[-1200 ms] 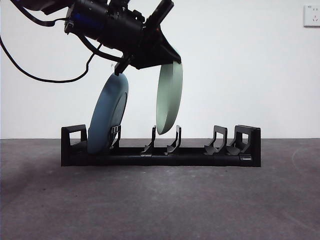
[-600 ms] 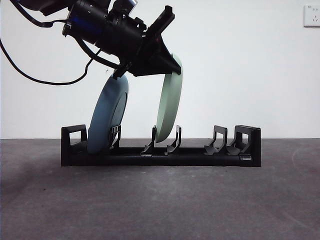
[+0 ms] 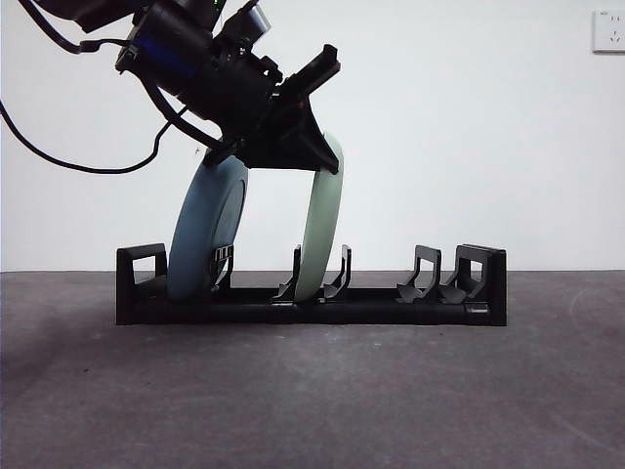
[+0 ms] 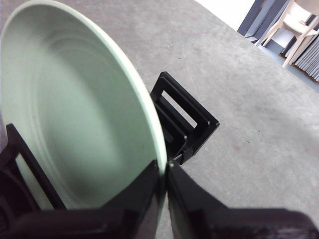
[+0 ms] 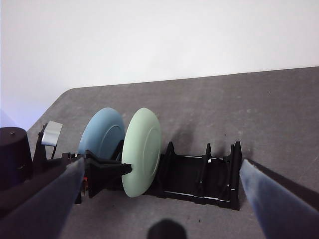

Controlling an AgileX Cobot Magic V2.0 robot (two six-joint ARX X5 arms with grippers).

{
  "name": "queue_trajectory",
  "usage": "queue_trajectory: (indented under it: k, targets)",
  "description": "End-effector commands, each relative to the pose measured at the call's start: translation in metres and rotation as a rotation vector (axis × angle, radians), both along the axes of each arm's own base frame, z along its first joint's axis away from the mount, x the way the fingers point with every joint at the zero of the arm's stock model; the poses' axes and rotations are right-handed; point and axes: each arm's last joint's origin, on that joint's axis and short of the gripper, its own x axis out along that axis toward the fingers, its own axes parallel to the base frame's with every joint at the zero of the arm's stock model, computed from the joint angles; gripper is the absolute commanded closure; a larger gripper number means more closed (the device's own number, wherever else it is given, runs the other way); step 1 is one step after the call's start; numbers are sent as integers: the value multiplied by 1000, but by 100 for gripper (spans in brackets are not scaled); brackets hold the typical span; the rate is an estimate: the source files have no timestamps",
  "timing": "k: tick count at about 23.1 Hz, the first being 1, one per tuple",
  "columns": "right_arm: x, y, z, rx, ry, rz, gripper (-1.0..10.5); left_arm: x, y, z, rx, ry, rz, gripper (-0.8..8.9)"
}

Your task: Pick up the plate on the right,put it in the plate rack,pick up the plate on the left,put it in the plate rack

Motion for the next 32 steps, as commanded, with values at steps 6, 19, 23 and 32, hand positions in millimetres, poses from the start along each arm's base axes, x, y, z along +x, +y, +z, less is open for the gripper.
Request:
queue_trajectory:
  k: [6,19,23,32]
  targets:
    - [0,0,0,-5,-8,5,331,1,-2,-1,22,-27,7,461]
    - [5,2,-5,-20,35,6,425,-33,-18,41,-6,-181,-182,464]
    - [11,3,-12,-83,90,21,805,-63,-10,79,-16,-298,-231,759]
    - [15,1,-16,-209,79,-65,956,-130,60,140,200,-416,82,821]
